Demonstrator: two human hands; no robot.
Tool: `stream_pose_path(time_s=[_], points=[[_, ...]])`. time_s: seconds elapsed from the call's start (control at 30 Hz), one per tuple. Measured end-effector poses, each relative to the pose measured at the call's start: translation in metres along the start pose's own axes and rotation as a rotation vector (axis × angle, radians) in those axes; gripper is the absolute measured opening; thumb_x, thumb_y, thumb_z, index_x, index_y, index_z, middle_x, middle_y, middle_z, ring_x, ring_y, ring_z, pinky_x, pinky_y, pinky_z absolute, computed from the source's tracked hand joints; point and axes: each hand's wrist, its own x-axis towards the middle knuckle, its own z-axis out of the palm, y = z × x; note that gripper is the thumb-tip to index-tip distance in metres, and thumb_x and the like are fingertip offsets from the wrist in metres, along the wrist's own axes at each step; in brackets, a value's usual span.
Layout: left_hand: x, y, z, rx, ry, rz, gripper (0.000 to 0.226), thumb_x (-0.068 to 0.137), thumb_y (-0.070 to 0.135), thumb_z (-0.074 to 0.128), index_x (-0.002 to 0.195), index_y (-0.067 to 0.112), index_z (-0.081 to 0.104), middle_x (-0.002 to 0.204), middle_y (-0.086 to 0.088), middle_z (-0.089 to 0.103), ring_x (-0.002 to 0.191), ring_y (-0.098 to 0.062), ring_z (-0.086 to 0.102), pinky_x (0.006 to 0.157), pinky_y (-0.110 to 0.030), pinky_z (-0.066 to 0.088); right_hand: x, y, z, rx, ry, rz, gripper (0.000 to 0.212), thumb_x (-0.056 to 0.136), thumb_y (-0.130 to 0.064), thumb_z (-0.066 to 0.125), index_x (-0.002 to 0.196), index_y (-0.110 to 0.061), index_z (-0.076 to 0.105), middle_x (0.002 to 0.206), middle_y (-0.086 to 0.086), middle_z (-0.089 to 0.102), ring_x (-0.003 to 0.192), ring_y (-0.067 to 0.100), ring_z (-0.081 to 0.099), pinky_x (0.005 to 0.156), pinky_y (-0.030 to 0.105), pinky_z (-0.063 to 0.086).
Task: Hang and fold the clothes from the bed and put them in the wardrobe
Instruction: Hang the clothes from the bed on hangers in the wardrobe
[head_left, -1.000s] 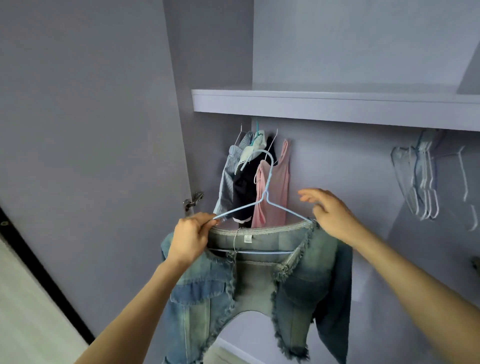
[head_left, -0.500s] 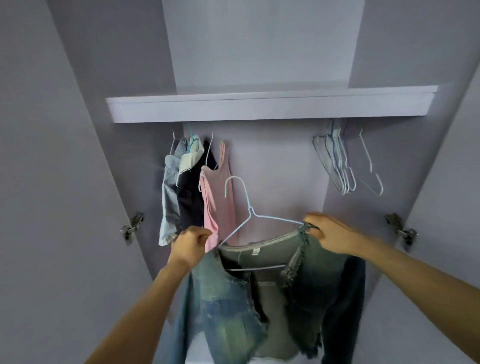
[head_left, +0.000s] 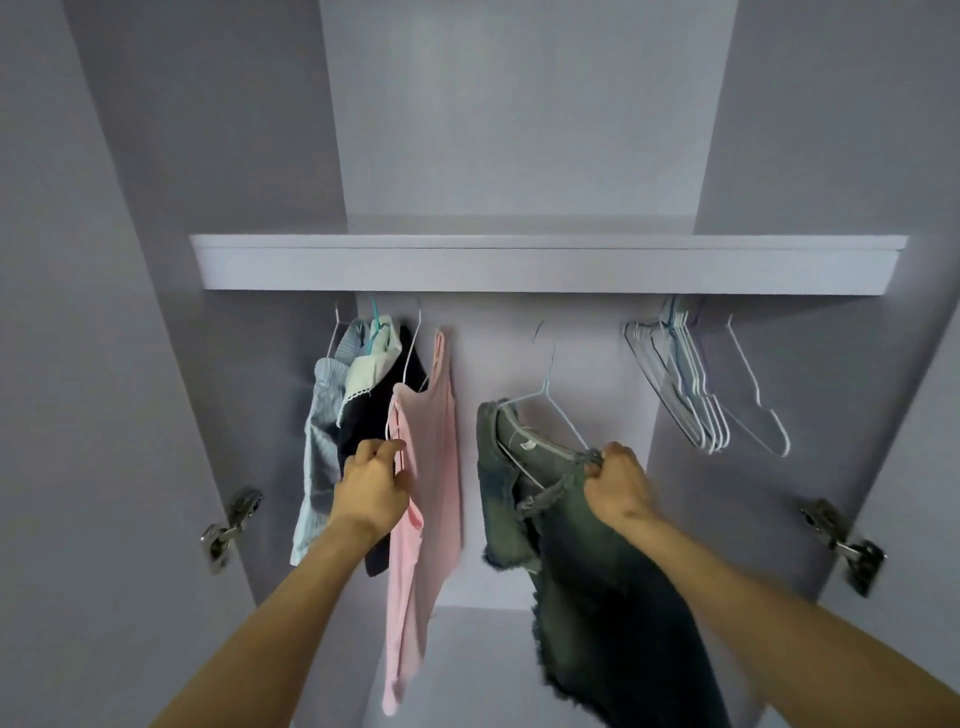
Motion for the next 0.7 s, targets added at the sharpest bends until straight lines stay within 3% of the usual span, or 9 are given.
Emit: stream_pose_path(time_s=[0.13, 0.27, 0.4, 0.5, 0.6, 0.7], points=[[0.037, 0.007, -0.002, 0.103, 0.03, 0.025, 0.054, 0.094, 0.019, 0.049, 0.145, 0.016, 0.032, 0.144, -0.009, 0.03, 0.129, -0.032, 0.032, 0.106, -0.047, 0.033, 0.043, -0.038, 0.023, 0.027, -0.121, -0.128, 0.018, 0.098, -0.021, 0.038, 0.105, -0.007, 0.047, 0.102, 0.013, 0.057, 0.093, 0.029, 0.056, 0.081, 0.036, 0.047], [0.074, -0.004, 0.009, 0.238, 0.092, 0.052, 0.061, 0.093, 0.022, 0.05, 0.147, 0.023, 0.022, 0.149, -0.004, 0.023, 0.134, -0.028, 0.026, 0.104, -0.049, 0.033, 0.079, -0.058, 0.05, -0.004, 0.037, -0.271, 0.008, 0.099, -0.017, 0.033, 0.096, -0.01, 0.034, 0.072, 0.002, 0.047, 0.073, 0.024, 0.052, 0.062, 0.031, 0.038], [0.099, -0.014, 0.031, 0.281, 0.117, 0.049, 0.063, 0.093, 0.024, 0.049, 0.148, 0.021, 0.019, 0.148, -0.002, 0.025, 0.132, -0.028, 0.028, 0.105, -0.048, 0.03, 0.099, -0.065, 0.083, 0.002, 0.128, -0.37, 0.006, 0.099, -0.014, 0.033, 0.094, -0.01, 0.033, 0.066, -0.001, 0.042, 0.063, 0.022, 0.048, 0.053, 0.03, 0.032], [0.108, -0.019, 0.042, 0.303, 0.168, 0.086, 0.061, 0.094, 0.024, 0.045, 0.149, 0.02, 0.02, 0.148, -0.001, 0.027, 0.13, -0.027, 0.031, 0.102, -0.046, 0.032, 0.117, -0.083, 0.092, 0.004, 0.18, -0.403, 0.012, 0.1, -0.015, 0.033, 0.101, -0.005, 0.039, 0.074, 0.004, 0.05, 0.072, 0.029, 0.051, 0.06, 0.031, 0.032], [0.113, -0.026, 0.047, 0.34, 0.229, 0.138, 0.055, 0.096, 0.024, 0.041, 0.149, 0.02, 0.024, 0.148, 0.002, 0.031, 0.128, -0.024, 0.035, 0.099, -0.043, 0.035, 0.136, -0.104, 0.1, -0.017, 0.166, -0.404, 0.02, 0.099, -0.014, 0.035, 0.111, 0.0, 0.042, 0.097, 0.018, 0.061, 0.091, 0.037, 0.059, 0.063, 0.031, 0.032], [0.112, -0.032, 0.05, 0.351, 0.205, 0.141, 0.047, 0.099, 0.028, 0.036, 0.146, 0.024, 0.03, 0.144, 0.007, 0.039, 0.126, -0.022, 0.037, 0.098, -0.04, 0.034, 0.144, -0.116, 0.112, -0.032, 0.134, -0.374, 0.021, 0.098, -0.012, 0.038, 0.113, 0.002, 0.042, 0.103, 0.018, 0.063, 0.095, 0.036, 0.06, 0.064, 0.03, 0.033]])
